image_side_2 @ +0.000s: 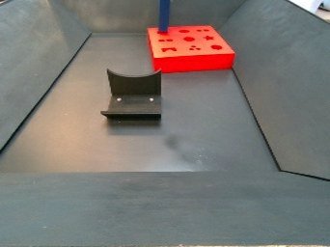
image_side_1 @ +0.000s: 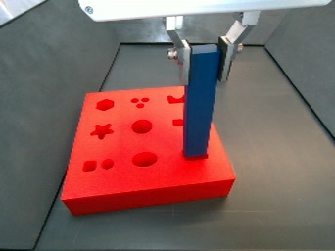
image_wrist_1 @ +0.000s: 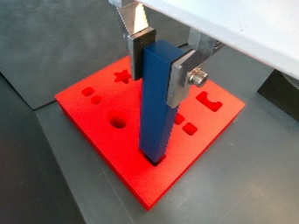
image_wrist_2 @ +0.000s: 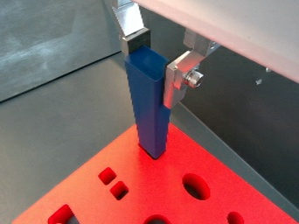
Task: Pick up the rectangle object. Move up. Move to above the board. Insert the rectangle object.
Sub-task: Insert the rectangle object.
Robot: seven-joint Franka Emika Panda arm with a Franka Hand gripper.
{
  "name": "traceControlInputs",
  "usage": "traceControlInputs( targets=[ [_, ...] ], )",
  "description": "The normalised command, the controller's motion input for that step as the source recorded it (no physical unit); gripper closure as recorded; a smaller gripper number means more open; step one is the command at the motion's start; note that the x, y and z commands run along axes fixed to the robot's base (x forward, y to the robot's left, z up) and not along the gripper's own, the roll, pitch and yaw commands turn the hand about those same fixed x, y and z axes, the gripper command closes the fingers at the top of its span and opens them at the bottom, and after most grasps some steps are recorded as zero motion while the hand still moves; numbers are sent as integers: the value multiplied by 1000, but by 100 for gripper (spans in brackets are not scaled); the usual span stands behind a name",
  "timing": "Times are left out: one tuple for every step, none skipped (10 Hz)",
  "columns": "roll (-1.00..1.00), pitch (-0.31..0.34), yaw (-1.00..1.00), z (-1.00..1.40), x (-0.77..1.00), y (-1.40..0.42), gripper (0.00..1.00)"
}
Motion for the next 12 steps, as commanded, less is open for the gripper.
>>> traceControlInputs(
  targets=[
    [74,0,20,-97,100,-63,100],
    [79,0,20,-100,94,-69,100],
    [80,0,23,-100,89,-80,100],
    [70,0,26,-117,83,-63,100],
    [60,0,26,-129,77,-31,100],
    [63,0,26,-137,69,-29,100],
    [69,0,29,-137,69,-31,100],
    [71,0,31,-117,80,-17,100],
    [83,0,40,-83,109,0,100],
    [99,0,40,-74,103,-17,100],
    [139,0,40,-49,86,-46,100],
    [159,19,40,-31,83,-29,100]
  ],
)
